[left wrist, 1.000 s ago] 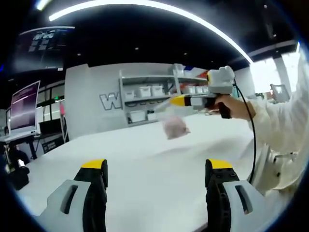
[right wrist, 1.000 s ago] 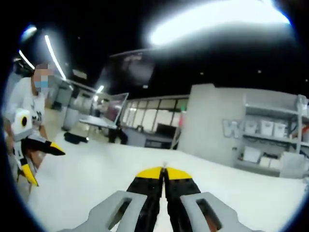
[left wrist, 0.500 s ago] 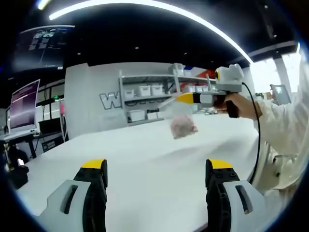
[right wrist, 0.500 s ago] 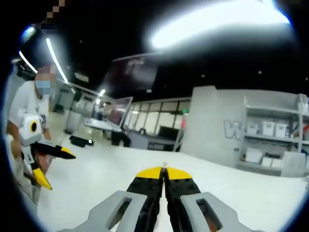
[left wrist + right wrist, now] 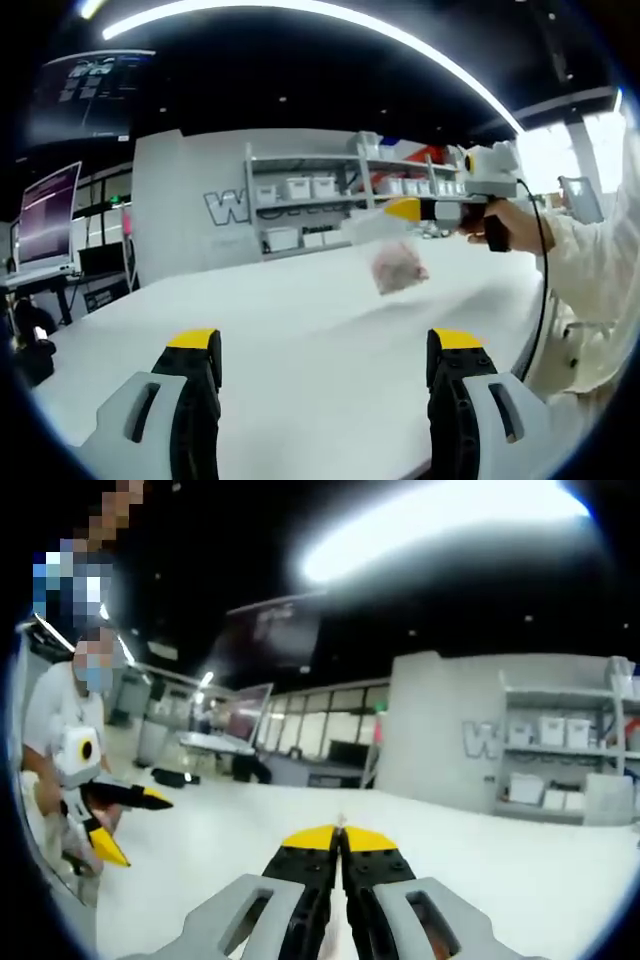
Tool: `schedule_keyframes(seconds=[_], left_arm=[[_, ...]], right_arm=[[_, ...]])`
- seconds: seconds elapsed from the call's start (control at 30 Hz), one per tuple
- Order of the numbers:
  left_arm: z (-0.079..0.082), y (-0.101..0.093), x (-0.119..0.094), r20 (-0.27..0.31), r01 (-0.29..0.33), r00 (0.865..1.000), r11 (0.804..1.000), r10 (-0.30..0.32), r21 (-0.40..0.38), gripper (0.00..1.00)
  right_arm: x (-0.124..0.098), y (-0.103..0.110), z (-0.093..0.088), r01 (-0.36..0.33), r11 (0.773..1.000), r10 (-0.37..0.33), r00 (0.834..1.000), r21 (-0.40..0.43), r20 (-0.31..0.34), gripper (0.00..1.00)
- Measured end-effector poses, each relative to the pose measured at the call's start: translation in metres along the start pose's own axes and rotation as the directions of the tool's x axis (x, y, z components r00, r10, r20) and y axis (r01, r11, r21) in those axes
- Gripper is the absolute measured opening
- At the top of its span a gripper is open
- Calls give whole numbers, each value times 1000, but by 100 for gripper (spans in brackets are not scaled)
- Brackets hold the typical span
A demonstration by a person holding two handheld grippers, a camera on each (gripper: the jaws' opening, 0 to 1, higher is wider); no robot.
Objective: Open the resealable bag by pulling the two sides of the seal apart until the entire bag opening is separated and visibly accessible.
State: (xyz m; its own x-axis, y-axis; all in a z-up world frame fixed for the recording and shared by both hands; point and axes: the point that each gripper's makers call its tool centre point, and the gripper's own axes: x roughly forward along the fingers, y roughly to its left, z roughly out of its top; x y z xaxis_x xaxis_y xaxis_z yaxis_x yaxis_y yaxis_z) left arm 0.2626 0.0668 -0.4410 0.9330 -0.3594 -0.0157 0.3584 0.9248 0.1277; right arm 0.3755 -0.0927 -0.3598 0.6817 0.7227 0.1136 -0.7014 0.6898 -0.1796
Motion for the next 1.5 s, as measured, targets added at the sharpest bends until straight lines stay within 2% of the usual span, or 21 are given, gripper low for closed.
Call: schedule_keyframes(seconds=[0.43,0.67,0.77,1.5], left_arm=[[2,-5,2,1,22,1000,1000,-22,-12,84],[4,-9,2,1,31,1000,999,-31,-10,84],[4,-10,2,-1,36,999,999,-36,-8,84],[5,-16,2,0,54,999,998,-54,-11,84]], right_arm=[[-7,8,-6,-7,998,6,1000,-61,-17,0],[-12,5,-7,13,993,-16,1000,-118,-26,0],[-15,4,-9,24,985,-31,999,-172,-40,0],[-37,28,4,-17,977,11,999,-215,-30,0]])
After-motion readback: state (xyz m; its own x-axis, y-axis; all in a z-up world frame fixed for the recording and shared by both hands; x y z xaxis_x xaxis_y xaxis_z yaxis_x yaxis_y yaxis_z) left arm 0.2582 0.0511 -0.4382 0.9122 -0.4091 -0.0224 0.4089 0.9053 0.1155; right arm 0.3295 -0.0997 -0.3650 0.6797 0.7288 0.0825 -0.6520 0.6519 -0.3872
